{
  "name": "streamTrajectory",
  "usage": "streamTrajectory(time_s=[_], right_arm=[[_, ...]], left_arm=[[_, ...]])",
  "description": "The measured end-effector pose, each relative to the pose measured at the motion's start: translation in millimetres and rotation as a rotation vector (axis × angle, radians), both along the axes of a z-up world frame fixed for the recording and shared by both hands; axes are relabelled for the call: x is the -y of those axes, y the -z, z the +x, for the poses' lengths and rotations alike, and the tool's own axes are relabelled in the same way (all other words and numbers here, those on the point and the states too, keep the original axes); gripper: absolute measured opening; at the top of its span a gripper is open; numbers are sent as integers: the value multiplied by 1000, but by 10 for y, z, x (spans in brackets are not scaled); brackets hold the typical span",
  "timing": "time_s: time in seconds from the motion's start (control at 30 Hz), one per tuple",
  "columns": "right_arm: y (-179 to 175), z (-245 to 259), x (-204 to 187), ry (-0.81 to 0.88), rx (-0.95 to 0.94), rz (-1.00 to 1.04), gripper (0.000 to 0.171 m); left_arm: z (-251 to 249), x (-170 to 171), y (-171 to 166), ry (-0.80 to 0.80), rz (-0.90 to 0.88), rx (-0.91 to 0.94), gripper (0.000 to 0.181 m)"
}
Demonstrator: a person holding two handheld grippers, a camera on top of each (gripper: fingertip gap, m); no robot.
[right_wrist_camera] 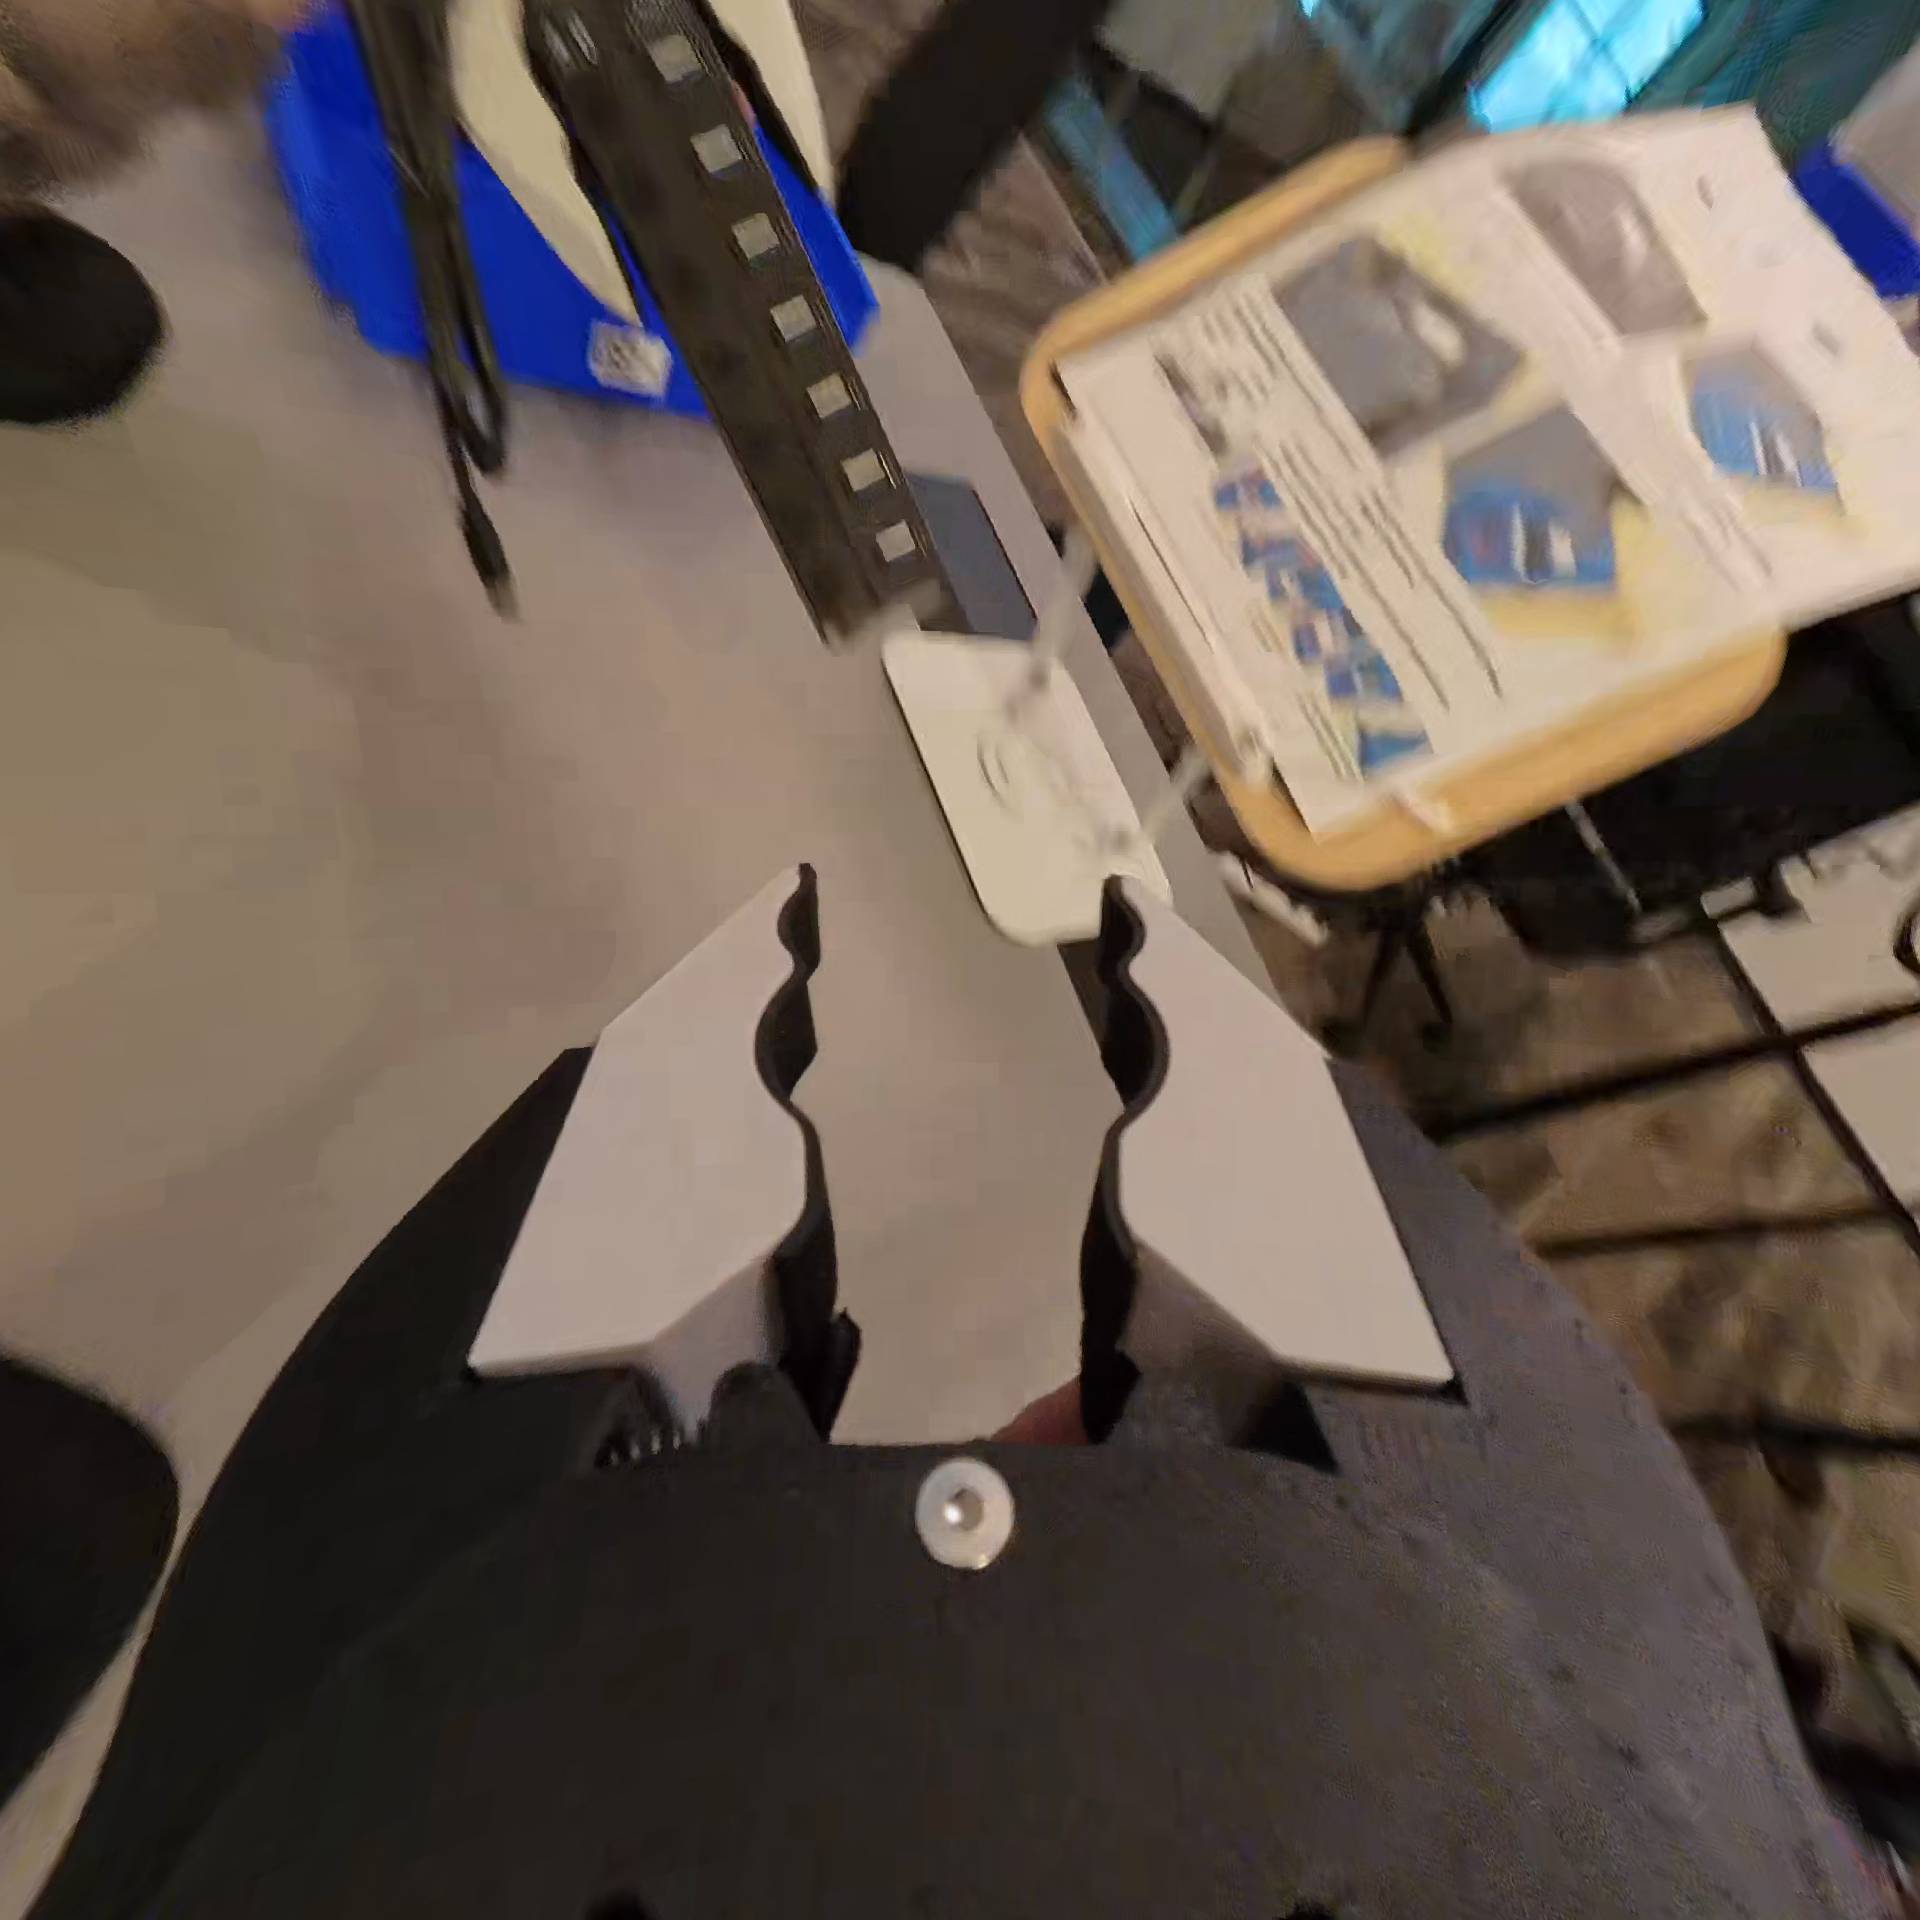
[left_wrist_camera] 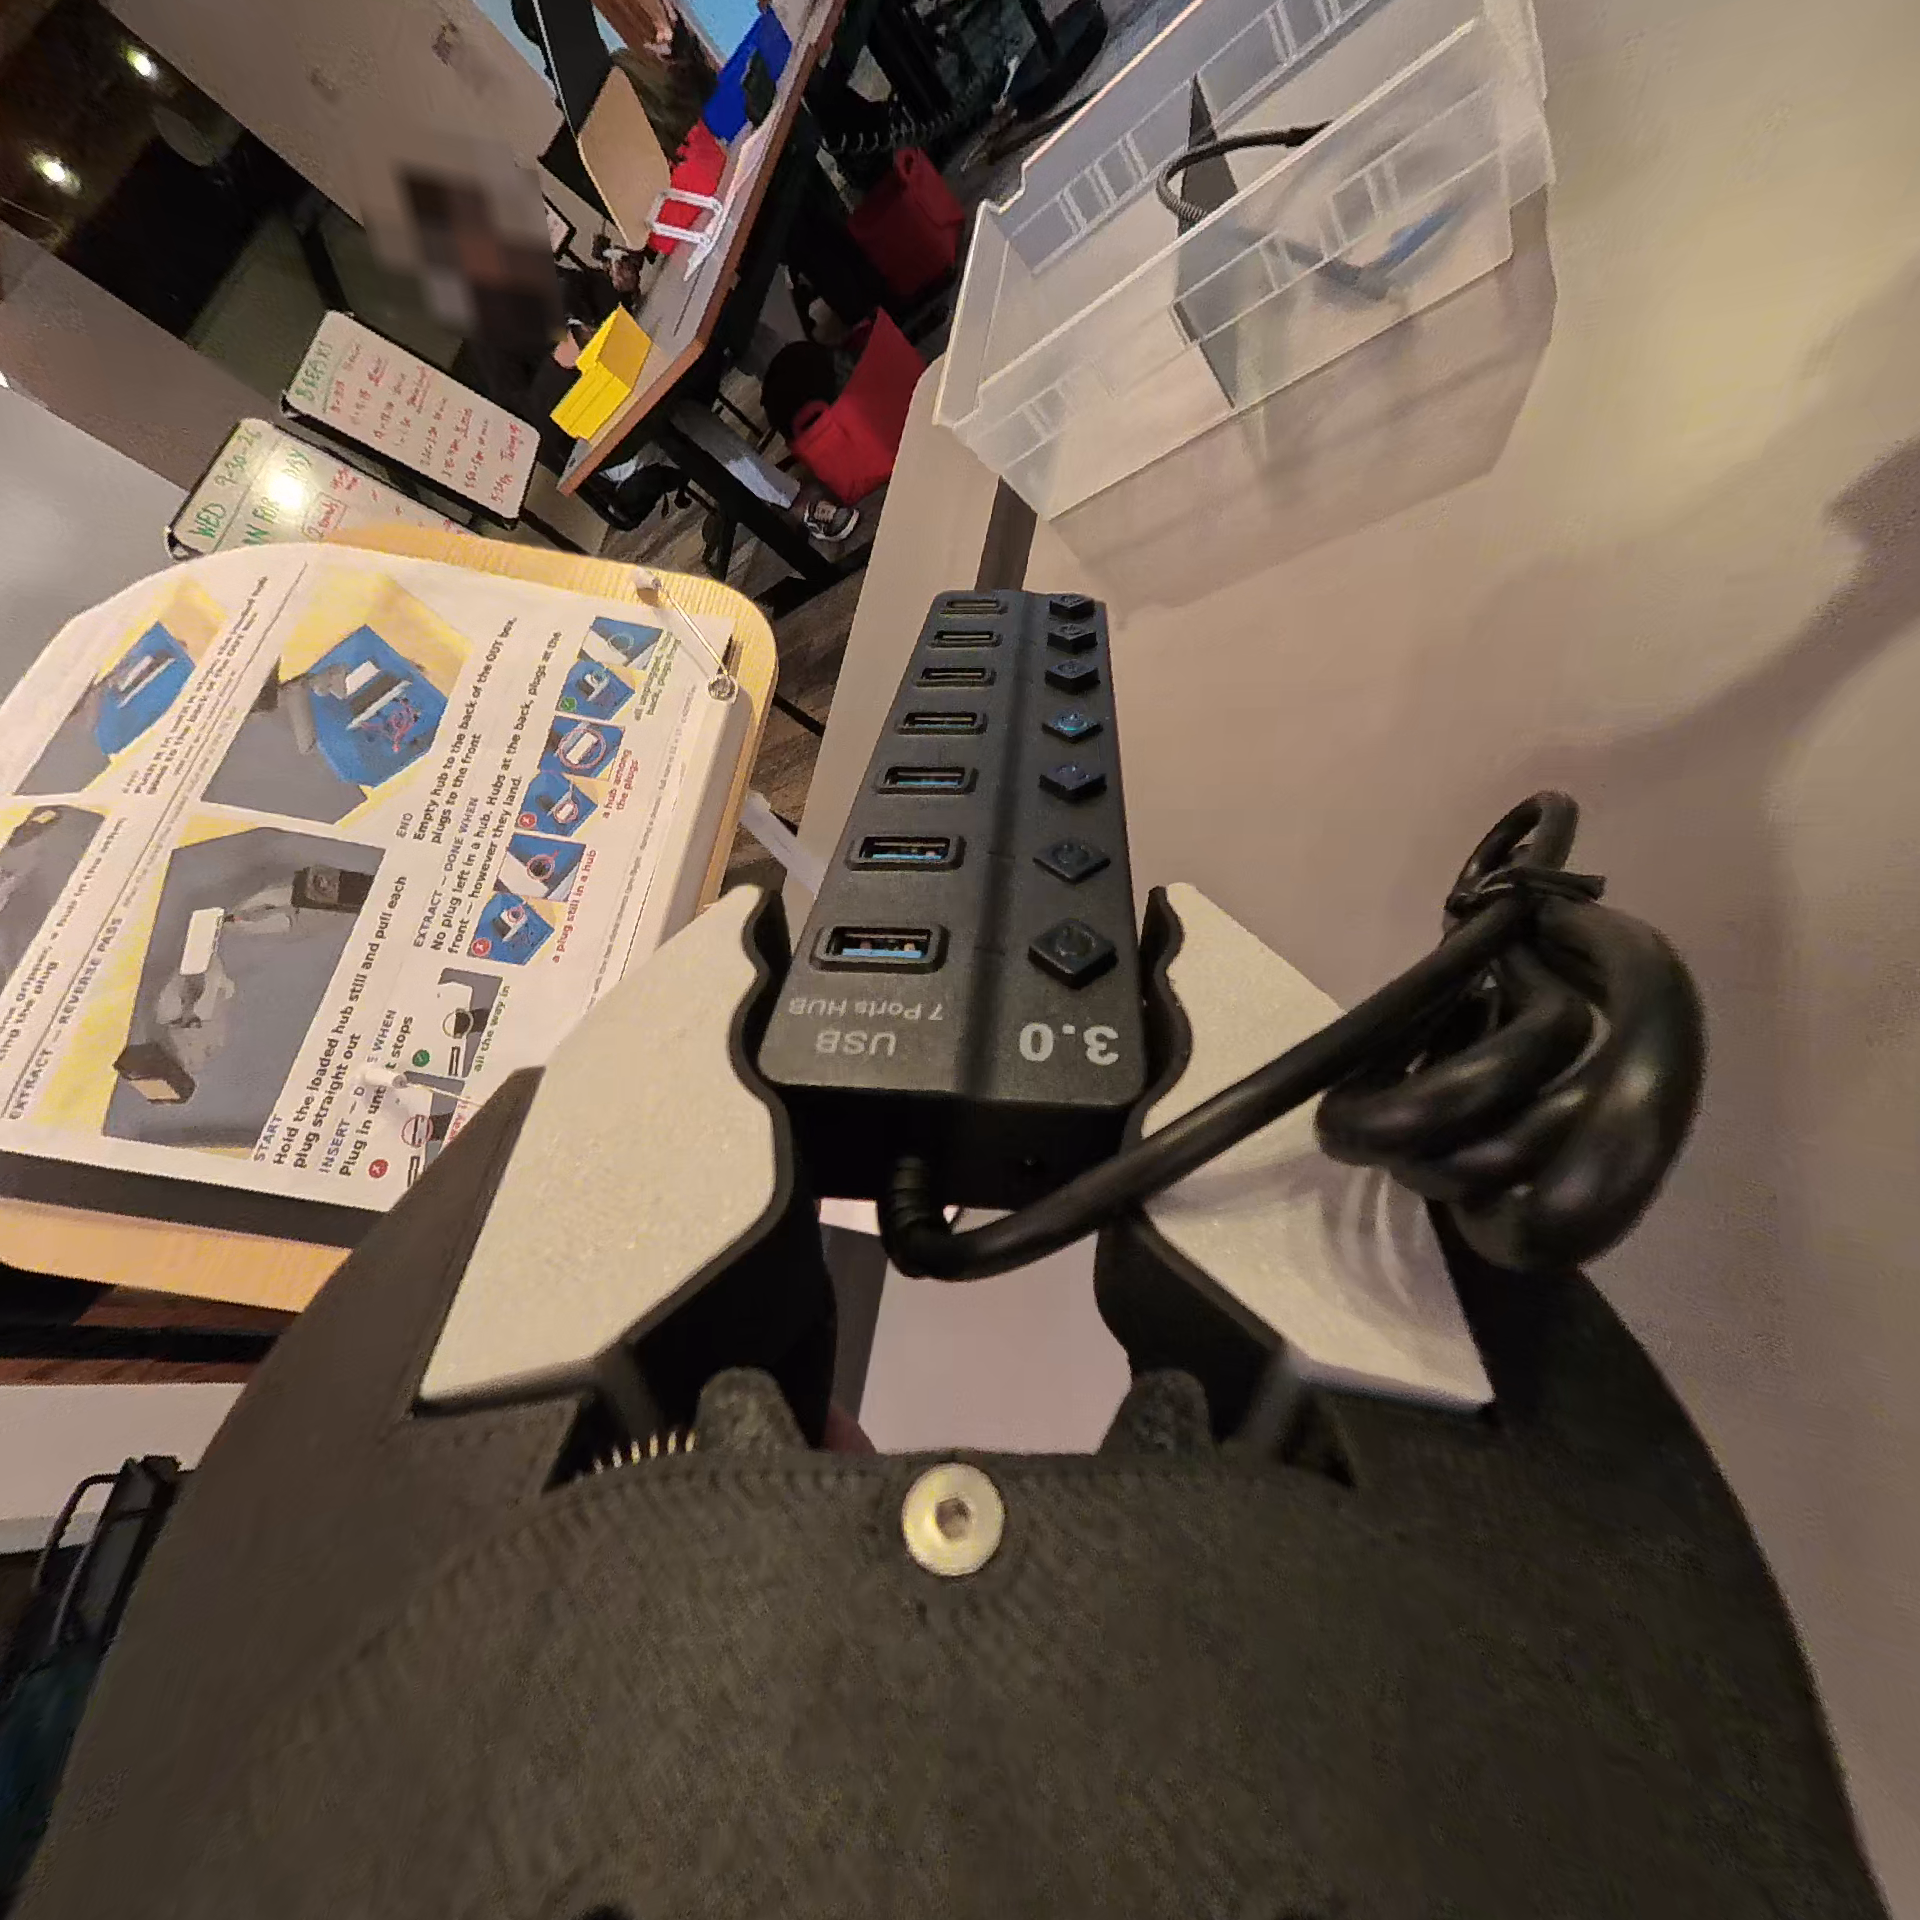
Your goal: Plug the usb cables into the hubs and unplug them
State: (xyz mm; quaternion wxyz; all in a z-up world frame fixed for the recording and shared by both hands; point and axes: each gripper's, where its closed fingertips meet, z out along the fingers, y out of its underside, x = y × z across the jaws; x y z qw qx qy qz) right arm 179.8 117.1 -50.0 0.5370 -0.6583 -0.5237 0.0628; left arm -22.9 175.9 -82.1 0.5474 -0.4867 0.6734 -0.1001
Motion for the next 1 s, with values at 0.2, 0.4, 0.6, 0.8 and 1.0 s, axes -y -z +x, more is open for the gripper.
streamTrajectory(time_s=[0.2,0.4,0.6,0.8,1.0], right_arm=[[316,-1012,-260,-134,101,61,73],[605,-1448,-557,-129,244,101,87],[802,-1596,-661,-135,363,174,75],[808,-1541,-641,-132,343,170,63],[743,-1360,-667,-68,339,184,63]], left_arm=[[44,65,-11,14,11,-12,65],[130,177,14,48,19,-38,65],[222,292,43,91,18,-53,65],[272,297,65,93,55,-60,65],[268,137,47,-18,157,-91,72]])
